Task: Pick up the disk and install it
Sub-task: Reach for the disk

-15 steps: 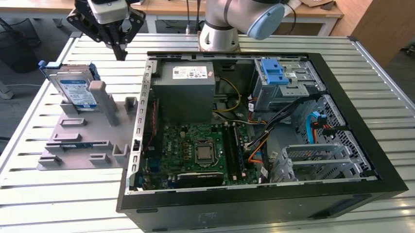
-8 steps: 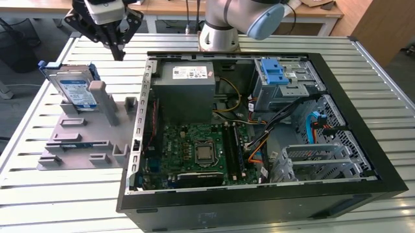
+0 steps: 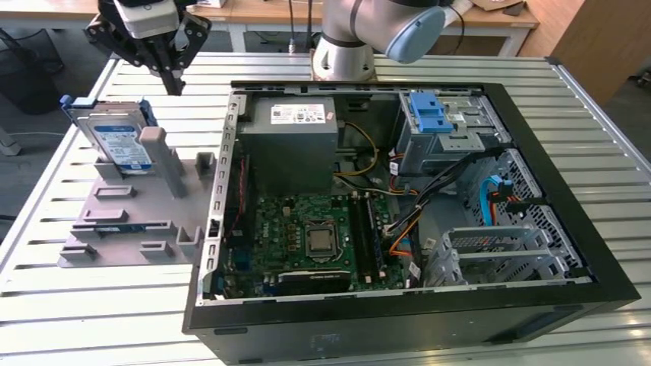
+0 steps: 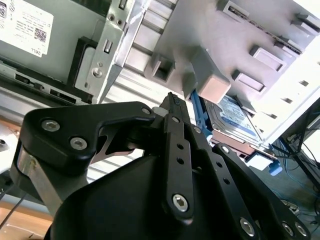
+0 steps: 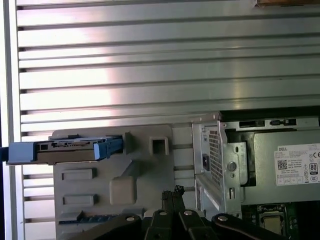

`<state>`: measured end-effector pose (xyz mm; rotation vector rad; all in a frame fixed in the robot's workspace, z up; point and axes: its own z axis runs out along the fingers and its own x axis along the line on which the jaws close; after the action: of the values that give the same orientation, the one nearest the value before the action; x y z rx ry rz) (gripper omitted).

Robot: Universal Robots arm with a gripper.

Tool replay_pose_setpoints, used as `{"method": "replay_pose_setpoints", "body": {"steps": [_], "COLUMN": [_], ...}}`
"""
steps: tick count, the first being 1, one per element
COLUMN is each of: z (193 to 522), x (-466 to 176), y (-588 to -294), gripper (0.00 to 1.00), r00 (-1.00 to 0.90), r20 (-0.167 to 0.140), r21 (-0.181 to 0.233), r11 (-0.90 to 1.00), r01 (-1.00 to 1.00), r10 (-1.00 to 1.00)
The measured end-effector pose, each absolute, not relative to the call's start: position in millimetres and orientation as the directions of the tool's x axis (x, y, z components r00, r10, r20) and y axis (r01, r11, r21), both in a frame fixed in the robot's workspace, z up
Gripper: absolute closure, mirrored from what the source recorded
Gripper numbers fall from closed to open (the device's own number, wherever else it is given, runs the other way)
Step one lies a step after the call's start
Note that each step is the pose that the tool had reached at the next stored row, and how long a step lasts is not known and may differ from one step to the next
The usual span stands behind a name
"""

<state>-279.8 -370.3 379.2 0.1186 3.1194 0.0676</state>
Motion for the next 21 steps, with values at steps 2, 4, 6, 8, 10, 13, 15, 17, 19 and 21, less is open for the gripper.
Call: {"method": "replay_pose_setpoints", "body": {"steps": [2, 4, 6, 8, 10, 13, 15, 17, 19, 21], "z": [379, 379, 379, 378, 378, 378, 378, 378, 378, 378], "x": [-284, -289, -294, -297, -297, -297, -298, -300, -303, -306], "y": [-368, -366, -363, -362, -362, -362, -362, -361, -361, -359], "gripper": [0.89, 0.89, 0.89, 0.89, 0.89, 0.89, 0.89, 0.89, 0.89, 0.89], "r00": [-0.997, -0.997, -0.997, -0.997, -0.997, -0.997, -0.997, -0.997, -0.996, -0.996], "r20": [-0.018, -0.018, -0.017, -0.018, -0.017, -0.018, -0.018, -0.017, -0.017, -0.018], "r21": [0.044, 0.044, 0.044, 0.044, 0.044, 0.044, 0.044, 0.044, 0.044, 0.044], "r11": [0.996, 0.996, 0.996, 0.996, 0.996, 0.996, 0.996, 0.996, 0.996, 0.995], "r01": [0.075, 0.075, 0.076, 0.075, 0.075, 0.075, 0.076, 0.077, 0.082, 0.087], "r10": [0.076, 0.076, 0.076, 0.076, 0.076, 0.076, 0.076, 0.077, 0.083, 0.088]}}
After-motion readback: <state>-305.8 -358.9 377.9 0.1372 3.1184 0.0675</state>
